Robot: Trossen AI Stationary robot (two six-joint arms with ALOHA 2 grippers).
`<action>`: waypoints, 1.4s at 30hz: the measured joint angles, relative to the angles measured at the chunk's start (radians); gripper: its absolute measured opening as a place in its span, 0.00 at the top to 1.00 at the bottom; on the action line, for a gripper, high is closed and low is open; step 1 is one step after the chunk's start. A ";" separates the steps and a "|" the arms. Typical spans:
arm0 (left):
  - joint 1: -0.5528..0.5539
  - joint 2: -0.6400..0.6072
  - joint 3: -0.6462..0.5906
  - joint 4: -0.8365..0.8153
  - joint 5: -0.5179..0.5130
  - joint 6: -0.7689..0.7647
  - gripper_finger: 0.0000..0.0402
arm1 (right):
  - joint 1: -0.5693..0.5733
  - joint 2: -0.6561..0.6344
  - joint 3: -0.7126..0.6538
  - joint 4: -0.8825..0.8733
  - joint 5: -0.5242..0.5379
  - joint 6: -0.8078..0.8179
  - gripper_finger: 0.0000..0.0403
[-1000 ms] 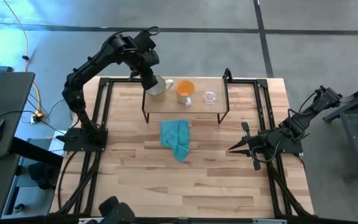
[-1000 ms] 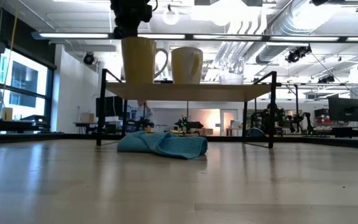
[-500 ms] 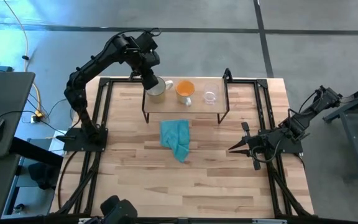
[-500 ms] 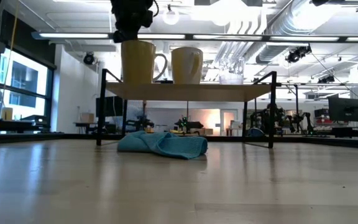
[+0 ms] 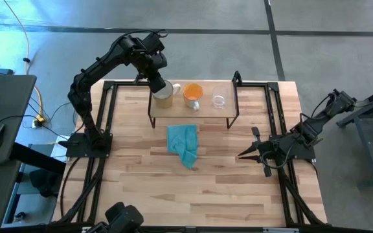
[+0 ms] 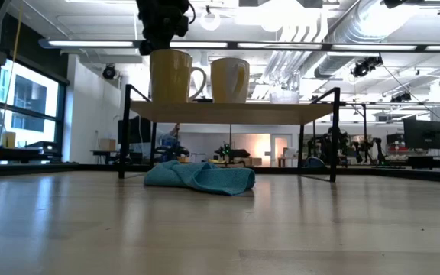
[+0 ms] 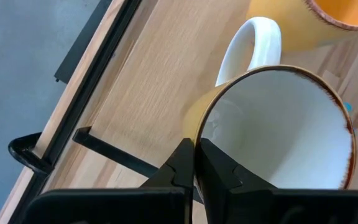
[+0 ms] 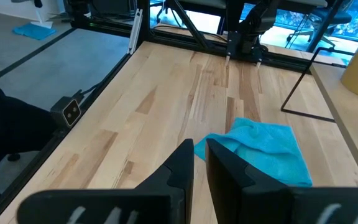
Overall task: Stack small to large cups/mugs on shelf
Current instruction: Put the yellow mug on the shelf
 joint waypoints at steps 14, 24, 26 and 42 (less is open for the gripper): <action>0.000 0.000 0.000 0.004 -0.003 0.003 1.00 | 0.000 0.000 0.000 0.000 0.000 0.000 0.92; 0.000 0.001 0.000 0.037 -0.008 0.005 0.97 | 0.000 0.000 0.000 0.000 0.000 0.001 0.92; 0.000 0.001 0.000 0.036 -0.008 0.005 0.97 | 0.000 0.000 0.000 -0.001 0.000 0.001 0.92; 0.000 0.001 -0.001 0.017 0.021 -0.001 0.96 | 0.000 0.000 0.000 -0.007 -0.001 0.008 0.92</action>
